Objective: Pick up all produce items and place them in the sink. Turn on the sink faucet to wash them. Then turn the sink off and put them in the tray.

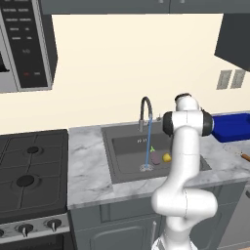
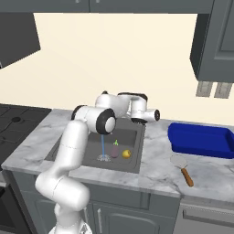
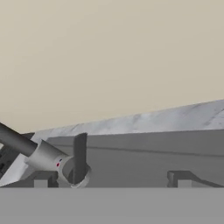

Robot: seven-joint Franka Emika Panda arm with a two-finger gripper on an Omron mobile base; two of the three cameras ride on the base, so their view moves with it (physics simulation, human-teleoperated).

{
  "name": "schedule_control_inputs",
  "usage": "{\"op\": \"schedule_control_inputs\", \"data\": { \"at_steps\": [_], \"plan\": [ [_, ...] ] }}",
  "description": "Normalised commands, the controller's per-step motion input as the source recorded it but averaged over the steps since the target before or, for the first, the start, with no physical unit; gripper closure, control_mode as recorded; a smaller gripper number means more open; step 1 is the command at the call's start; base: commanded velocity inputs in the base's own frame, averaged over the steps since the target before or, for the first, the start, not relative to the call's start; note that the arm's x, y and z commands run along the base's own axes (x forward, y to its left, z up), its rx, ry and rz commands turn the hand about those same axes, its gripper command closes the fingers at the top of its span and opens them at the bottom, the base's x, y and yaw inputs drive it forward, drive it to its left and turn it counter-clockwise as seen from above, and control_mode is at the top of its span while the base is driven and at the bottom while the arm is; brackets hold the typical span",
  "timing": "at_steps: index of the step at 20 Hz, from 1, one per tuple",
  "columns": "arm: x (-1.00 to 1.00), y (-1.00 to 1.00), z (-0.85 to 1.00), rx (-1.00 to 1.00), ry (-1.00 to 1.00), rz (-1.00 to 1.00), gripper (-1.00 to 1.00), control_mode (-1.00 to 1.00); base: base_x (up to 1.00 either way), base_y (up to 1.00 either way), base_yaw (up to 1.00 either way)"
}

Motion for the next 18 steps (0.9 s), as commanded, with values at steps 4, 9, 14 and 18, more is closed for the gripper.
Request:
{"op": "schedule_control_inputs", "data": {
  "at_steps": [4,9,14,18],
  "plan": [
    [-0.09,0.00,-0.16,0.00,0.00,0.00,-1.00,-1.00,0.00,0.00,0.00],
    [-0.07,0.00,-0.12,0.00,0.00,0.00,-1.00,-1.00,0.00,0.00,0.00],
    [-0.10,0.12,-0.14,0.00,0.00,0.00,-1.00,-1.00,0.00,0.00,0.00],
    [-0.07,0.28,-0.14,0.00,0.00,-0.01,-1.00,-1.00,0.00,0.00,0.00]
  ]
}}
